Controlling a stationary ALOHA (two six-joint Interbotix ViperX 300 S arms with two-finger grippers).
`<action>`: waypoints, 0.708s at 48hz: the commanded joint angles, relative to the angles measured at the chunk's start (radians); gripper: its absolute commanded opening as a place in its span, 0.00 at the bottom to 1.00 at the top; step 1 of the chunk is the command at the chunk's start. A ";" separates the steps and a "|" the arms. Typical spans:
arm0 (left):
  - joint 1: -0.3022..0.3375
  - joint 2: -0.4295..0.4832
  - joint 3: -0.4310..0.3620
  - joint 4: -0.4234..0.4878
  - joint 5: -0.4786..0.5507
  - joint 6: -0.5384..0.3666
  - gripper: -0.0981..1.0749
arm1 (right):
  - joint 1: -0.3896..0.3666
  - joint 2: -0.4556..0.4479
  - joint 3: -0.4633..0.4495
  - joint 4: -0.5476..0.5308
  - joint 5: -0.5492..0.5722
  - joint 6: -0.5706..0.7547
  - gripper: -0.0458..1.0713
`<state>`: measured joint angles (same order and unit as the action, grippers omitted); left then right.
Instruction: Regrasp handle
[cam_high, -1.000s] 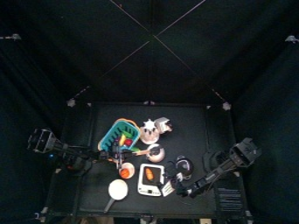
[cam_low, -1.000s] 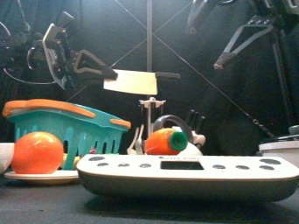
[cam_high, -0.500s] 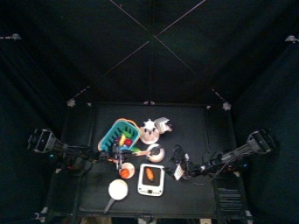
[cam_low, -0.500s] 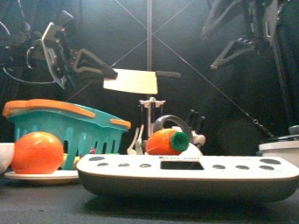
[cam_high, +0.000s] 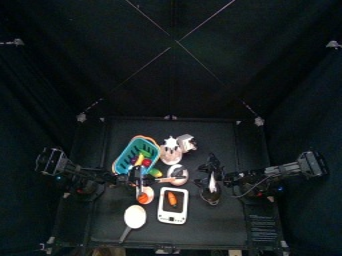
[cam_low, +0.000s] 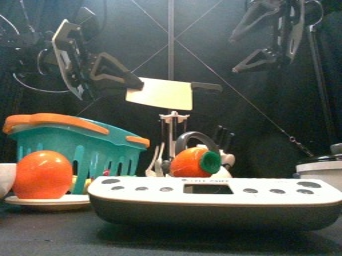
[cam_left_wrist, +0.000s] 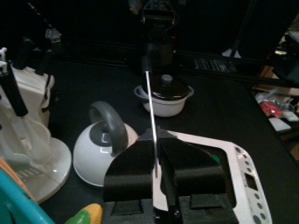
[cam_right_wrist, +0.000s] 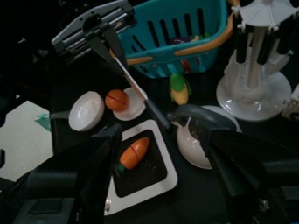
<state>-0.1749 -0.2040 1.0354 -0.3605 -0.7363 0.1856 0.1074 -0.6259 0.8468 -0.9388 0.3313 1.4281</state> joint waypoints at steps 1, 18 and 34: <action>-0.002 -0.012 -0.012 0.006 -0.005 -0.002 0.40 | -0.009 0.002 -0.003 -0.002 -0.015 -0.006 0.91; 0.006 -0.006 -0.017 0.008 -0.003 0.002 0.40 | -0.052 0.023 0.011 -0.029 -0.043 -0.005 0.91; 0.000 -0.003 -0.020 0.006 -0.002 -0.002 0.40 | -0.051 0.009 0.038 -0.063 -0.060 -0.006 0.91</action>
<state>-0.1703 -0.2040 1.0354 -0.3574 -0.7348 0.1856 0.0583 -0.6090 0.8958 -0.9940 0.2823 1.4235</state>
